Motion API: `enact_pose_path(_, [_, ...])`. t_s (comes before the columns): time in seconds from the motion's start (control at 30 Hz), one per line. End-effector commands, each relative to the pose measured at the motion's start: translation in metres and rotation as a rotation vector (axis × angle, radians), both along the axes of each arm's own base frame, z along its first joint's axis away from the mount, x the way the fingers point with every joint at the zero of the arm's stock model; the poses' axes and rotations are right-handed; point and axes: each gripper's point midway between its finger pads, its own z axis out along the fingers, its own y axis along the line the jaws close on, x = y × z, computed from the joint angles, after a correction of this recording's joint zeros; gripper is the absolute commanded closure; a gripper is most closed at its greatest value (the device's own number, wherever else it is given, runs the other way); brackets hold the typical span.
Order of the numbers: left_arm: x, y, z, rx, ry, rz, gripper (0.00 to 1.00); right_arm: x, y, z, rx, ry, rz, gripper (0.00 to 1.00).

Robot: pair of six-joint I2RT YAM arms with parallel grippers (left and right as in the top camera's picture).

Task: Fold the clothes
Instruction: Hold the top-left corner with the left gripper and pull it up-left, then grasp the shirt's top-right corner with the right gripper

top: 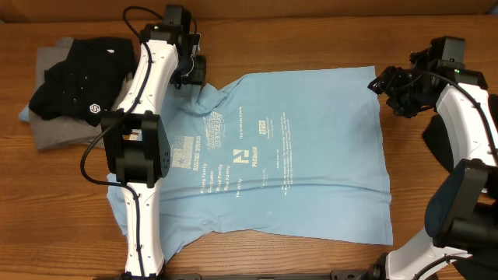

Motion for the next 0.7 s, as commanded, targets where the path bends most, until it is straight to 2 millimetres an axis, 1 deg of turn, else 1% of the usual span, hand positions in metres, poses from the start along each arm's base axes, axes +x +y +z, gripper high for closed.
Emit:
enact_pose_path(0.0, [0.001,0.001,-0.011,0.010,0.014,-0.009,0.47,0.003,-0.003,0.006,-0.016,-0.020,0.000,0.31])
enact_pose_path(0.07, [0.001,0.000,-0.018,0.007,0.025,-0.015,0.47,0.003,-0.003,0.006,-0.016,-0.020,0.000,0.31])
enact_pose_path(0.1, [0.000,-0.002,-0.022,0.002,0.034,-0.018,0.49,0.003,-0.003,0.006,-0.016,-0.020,0.000,0.31])
enact_pose_path(0.17, [-0.004,-0.003,-0.033,0.005,0.061,-0.021,0.58,0.003,-0.003,0.006,-0.016,-0.020,0.000,0.31])
enact_pose_path(0.2, [-0.005,-0.004,-0.039,0.006,0.071,-0.022,0.64,0.003,-0.003,0.006,-0.015,-0.019,0.000,0.31])
enact_pose_path(0.23, [-0.005,-0.005,-0.039,0.007,0.073,-0.024,0.70,0.003,-0.003,0.006,-0.015,-0.017,0.000,0.31])
enact_pose_path(0.3, [-0.004,-0.005,-0.041,0.007,0.071,-0.025,0.90,0.002,-0.003,0.005,-0.015,-0.014,0.000,0.31])
enact_pose_path(0.33, [-0.003,-0.005,-0.038,0.006,0.062,-0.024,0.96,0.002,-0.003,0.005,-0.014,-0.014,0.000,0.31])
enact_pose_path(0.4, [0.003,-0.002,-0.029,0.003,0.037,-0.017,0.96,0.002,-0.003,0.005,-0.015,-0.014,-0.001,0.31])
enact_pose_path(0.5, [0.016,0.003,-0.003,-0.003,-0.028,-0.006,0.96,0.004,-0.004,0.006,-0.017,-0.025,-0.001,0.31])
enact_pose_path(0.57, [0.025,0.006,0.022,-0.010,-0.087,0.011,0.96,0.008,-0.005,0.008,-0.022,-0.045,0.000,0.31])
enact_pose_path(0.67, [0.039,0.007,0.059,-0.015,-0.178,0.021,0.96,0.023,-0.008,0.016,-0.039,-0.115,0.003,0.31])
